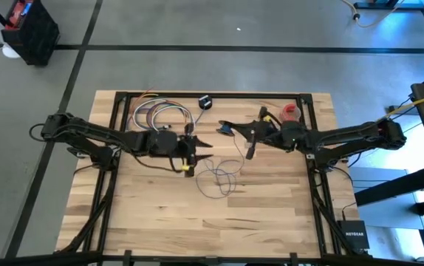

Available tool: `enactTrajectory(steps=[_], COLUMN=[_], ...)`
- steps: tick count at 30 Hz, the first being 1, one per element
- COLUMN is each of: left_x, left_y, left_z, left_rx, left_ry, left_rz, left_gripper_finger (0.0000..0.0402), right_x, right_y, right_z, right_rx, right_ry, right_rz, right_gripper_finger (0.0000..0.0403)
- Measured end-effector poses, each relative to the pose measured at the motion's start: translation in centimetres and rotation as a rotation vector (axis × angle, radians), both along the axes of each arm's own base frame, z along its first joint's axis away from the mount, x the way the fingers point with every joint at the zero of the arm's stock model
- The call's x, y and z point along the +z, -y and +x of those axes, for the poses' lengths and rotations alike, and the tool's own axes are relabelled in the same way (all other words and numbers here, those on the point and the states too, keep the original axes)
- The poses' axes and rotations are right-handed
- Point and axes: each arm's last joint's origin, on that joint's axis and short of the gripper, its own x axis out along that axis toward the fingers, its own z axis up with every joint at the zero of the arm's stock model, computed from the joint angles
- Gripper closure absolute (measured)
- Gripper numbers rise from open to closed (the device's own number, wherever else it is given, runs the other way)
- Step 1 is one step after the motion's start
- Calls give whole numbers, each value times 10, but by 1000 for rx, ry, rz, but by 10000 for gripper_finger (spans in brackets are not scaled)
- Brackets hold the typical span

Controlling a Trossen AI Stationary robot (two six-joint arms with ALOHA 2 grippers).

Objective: Coil cords
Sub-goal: Coil the blue wire onto the black spool

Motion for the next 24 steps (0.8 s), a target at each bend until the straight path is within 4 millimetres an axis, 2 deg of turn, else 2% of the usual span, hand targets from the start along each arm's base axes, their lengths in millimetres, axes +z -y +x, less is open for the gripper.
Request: enactTrajectory(steps=[4,11,19,24], left_x=[-7,-31,-45,-52], left_y=[-12,-15,-13,-11], left_z=[11,33,51,65], left_rx=[-44,-38,-43,-110], left_ry=[126,163,282,269], left_rz=[-74,-141,-187,-218], left_gripper_finger=[269,269,269,269], right_x=[0,9,9,8], right_y=[-1,-5,-16,-24], right_z=[-3,-4,-4,-4], right_rx=[42,160,250,279], right_ry=[161,283,279,272], right_rz=[-15,-51,-50,-52], right_gripper_finger=[397,397,397,397])
